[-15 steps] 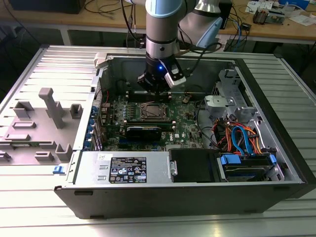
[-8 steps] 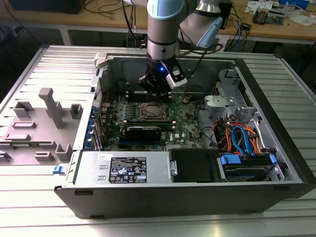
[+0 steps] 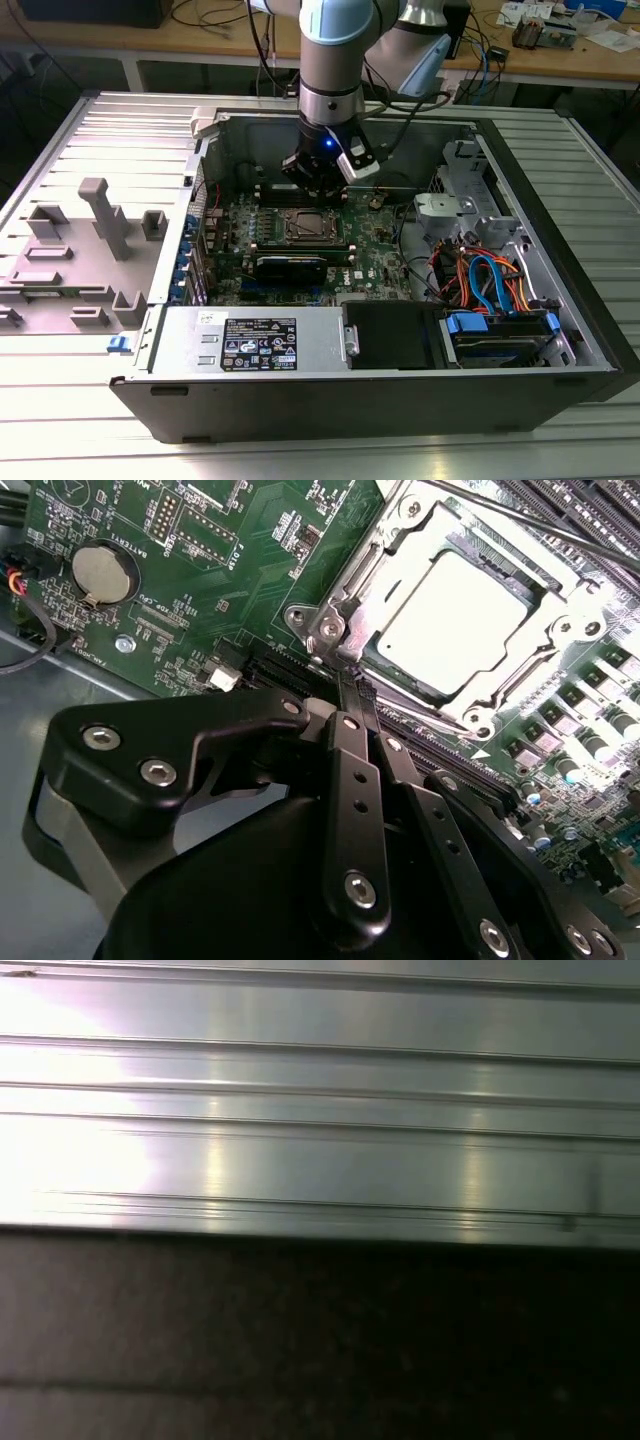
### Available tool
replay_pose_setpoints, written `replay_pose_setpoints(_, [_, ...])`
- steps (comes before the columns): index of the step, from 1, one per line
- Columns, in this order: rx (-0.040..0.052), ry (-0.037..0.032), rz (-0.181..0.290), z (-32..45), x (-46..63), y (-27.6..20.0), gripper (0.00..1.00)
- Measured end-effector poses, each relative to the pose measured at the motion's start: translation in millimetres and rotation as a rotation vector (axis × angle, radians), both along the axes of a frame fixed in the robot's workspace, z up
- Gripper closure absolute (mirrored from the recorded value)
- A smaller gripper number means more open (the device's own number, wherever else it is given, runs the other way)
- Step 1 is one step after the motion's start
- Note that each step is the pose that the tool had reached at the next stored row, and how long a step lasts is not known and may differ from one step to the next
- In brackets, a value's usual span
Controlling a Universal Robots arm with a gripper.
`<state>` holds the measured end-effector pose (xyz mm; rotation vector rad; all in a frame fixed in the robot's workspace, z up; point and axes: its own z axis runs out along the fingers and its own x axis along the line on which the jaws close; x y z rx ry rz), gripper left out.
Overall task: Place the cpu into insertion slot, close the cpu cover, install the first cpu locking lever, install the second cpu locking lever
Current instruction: 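Install the first cpu locking lever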
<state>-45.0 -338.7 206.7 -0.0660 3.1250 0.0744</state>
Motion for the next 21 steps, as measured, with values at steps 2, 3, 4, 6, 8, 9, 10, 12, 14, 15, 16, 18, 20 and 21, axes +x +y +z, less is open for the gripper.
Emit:
replay_pose_setpoints(2, [0.0001,-0.0001,0.0,0.9,0.0,0.0,0.89])
replay_pose_setpoints(3, [0.0003,0.0,0.0,1.5,0.0,0.0,0.89])
replay_pose_setpoints(4, [0.0003,0.0,0.0,2.2,0.0,0.0,0.89])
replay_pose_setpoints(6, [0.0005,-0.0001,0.0,2.9,0.2,0.0,0.89])
replay_pose_setpoints(8, [0.0005,-0.0001,0.0,2.9,0.1,0.0,0.89])
replay_pose_setpoints(9, [0.0002,0.0,0.0,2.9,0.1,-0.1,0.89])
replay_pose_setpoints(10, [0.0001,0.0001,0.0,2.7,0.1,-0.1,0.89])
replay_pose_setpoints(12, [0.0004,0.0,0.0,1.1,0.2,-1.1,0.89])
replay_pose_setpoints(14, [0.0002,0.0001,0.0,-0.1,0.3,-2.2,0.89])
replay_pose_setpoints(15, [0.0003,0.0,0.0,-0.6,0.4,-2.7,0.89])
replay_pose_setpoints(16, [0.0002,0.0,0.0,-0.8,0.5,-2.8,0.89])
replay_pose_setpoints(18, [0.0,0.0002,0.0,-1.2,0.6,-3.2,0.89])
replay_pose_setpoints(20, [-0.0003,0.0003,0.0,-1.9,0.8,-3.6,0.89])
replay_pose_setpoints(21, [-0.0003,0.0001,0.0,-2.8,1.0,-3.7,0.89])
